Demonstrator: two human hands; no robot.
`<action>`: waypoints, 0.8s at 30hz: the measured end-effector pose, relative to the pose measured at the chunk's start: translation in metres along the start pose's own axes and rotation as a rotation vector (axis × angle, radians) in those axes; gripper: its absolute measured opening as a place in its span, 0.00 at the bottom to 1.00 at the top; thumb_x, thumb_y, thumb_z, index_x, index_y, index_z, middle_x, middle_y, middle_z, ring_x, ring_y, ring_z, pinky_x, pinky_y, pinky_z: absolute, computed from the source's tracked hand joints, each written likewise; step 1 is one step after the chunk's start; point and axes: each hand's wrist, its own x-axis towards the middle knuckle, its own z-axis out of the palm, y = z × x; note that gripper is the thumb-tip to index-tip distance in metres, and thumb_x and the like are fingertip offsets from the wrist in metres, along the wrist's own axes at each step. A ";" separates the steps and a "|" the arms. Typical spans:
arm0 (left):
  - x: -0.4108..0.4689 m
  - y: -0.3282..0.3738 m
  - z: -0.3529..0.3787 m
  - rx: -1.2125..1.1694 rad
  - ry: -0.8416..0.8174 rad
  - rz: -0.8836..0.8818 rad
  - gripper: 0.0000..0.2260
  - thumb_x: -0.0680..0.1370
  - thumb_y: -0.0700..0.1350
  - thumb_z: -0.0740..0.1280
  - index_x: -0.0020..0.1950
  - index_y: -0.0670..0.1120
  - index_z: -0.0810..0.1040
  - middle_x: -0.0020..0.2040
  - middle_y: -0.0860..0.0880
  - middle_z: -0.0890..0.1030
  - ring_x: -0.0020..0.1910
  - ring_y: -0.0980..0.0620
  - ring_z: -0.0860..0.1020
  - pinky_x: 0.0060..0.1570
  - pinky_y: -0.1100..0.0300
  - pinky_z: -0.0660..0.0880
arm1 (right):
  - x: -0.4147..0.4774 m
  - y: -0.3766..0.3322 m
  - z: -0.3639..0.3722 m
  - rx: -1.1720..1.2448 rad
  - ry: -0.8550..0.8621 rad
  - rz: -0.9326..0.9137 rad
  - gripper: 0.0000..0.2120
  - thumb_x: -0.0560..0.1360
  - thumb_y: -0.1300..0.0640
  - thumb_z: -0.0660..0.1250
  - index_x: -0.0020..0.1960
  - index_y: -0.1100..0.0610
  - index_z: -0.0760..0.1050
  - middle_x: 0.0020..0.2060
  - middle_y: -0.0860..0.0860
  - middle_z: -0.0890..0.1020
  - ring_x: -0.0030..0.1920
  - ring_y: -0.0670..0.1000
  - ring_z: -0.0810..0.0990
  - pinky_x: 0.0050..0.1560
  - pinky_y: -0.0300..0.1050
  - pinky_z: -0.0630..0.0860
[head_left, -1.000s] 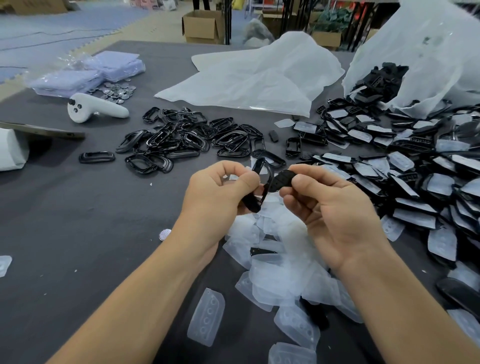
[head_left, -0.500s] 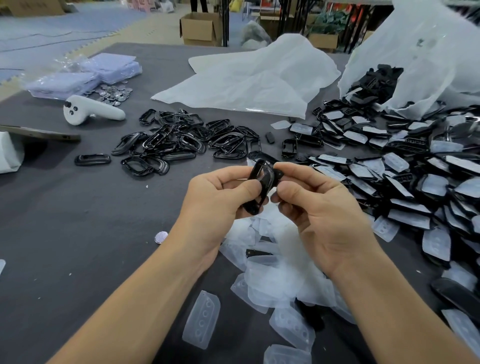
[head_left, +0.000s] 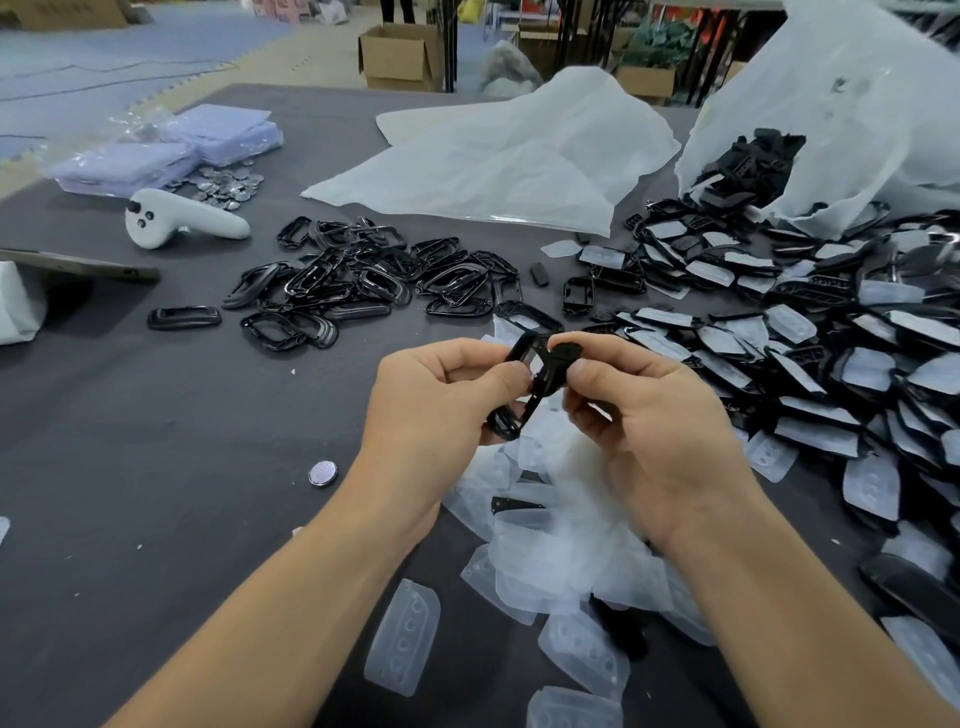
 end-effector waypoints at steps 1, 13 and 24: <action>0.000 0.000 0.000 0.006 0.002 0.003 0.09 0.75 0.37 0.76 0.41 0.50 0.89 0.37 0.45 0.87 0.32 0.53 0.81 0.34 0.60 0.80 | 0.000 -0.001 0.000 -0.010 0.005 -0.002 0.16 0.77 0.69 0.67 0.43 0.52 0.89 0.40 0.51 0.87 0.37 0.45 0.78 0.46 0.40 0.77; -0.003 -0.002 0.001 0.100 0.052 0.075 0.08 0.75 0.40 0.78 0.43 0.53 0.88 0.37 0.48 0.87 0.34 0.53 0.84 0.35 0.58 0.82 | -0.004 0.003 0.002 -0.103 -0.059 -0.037 0.11 0.77 0.68 0.71 0.44 0.56 0.87 0.38 0.53 0.87 0.36 0.46 0.83 0.37 0.37 0.79; -0.006 0.000 0.002 0.117 0.044 0.152 0.06 0.73 0.41 0.80 0.43 0.53 0.88 0.35 0.48 0.87 0.34 0.50 0.85 0.37 0.59 0.82 | -0.005 0.008 0.002 -0.338 0.001 -0.261 0.09 0.76 0.67 0.73 0.44 0.54 0.87 0.34 0.53 0.87 0.32 0.51 0.84 0.33 0.38 0.78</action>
